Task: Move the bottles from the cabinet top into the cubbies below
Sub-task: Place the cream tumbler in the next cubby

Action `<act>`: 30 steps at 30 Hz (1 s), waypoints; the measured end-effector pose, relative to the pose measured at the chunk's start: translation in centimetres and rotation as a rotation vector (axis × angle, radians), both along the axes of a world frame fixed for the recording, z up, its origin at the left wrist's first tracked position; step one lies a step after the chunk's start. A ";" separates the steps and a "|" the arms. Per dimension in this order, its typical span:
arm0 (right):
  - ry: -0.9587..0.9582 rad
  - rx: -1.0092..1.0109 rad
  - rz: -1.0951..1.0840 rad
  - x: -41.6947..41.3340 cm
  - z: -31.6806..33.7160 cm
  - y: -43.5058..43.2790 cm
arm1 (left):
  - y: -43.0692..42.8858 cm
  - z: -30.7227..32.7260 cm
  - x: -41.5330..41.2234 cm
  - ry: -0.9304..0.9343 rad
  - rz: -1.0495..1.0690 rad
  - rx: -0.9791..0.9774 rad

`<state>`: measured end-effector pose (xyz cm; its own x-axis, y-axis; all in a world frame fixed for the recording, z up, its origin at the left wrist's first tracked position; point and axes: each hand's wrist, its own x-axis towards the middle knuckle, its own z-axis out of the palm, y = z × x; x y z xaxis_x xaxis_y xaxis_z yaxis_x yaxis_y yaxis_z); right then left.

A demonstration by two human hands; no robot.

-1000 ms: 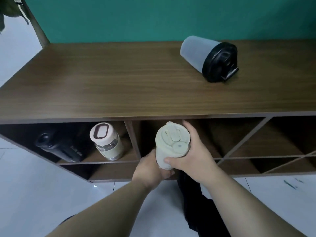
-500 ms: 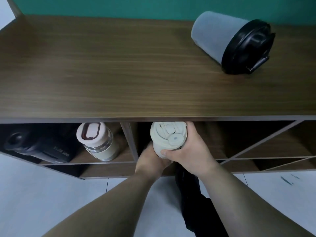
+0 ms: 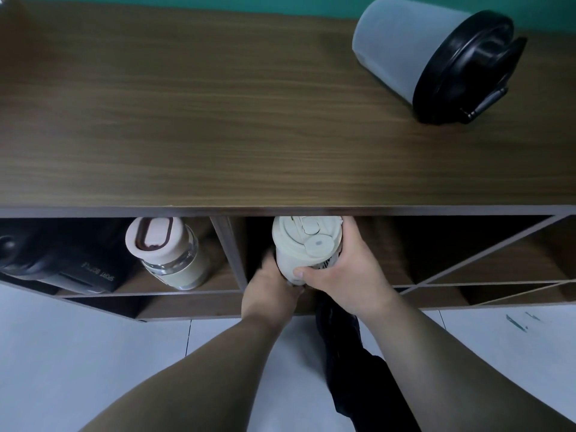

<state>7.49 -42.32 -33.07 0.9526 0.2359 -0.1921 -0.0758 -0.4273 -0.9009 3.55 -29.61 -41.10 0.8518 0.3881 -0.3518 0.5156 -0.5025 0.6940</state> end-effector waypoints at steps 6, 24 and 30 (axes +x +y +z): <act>-0.020 -0.014 -0.029 -0.3 -0.3 0.2 | 0.1 0.2 0.0 0.002 0.030 -0.028; -0.009 -0.051 -0.042 -1.2 0.2 -0.1 | 0.5 0.6 -0.6 0.005 -0.056 -0.031; 0.052 -0.123 0.007 -1.9 1.0 -1.9 | 1.8 1.2 -1.8 -0.011 -0.139 -0.109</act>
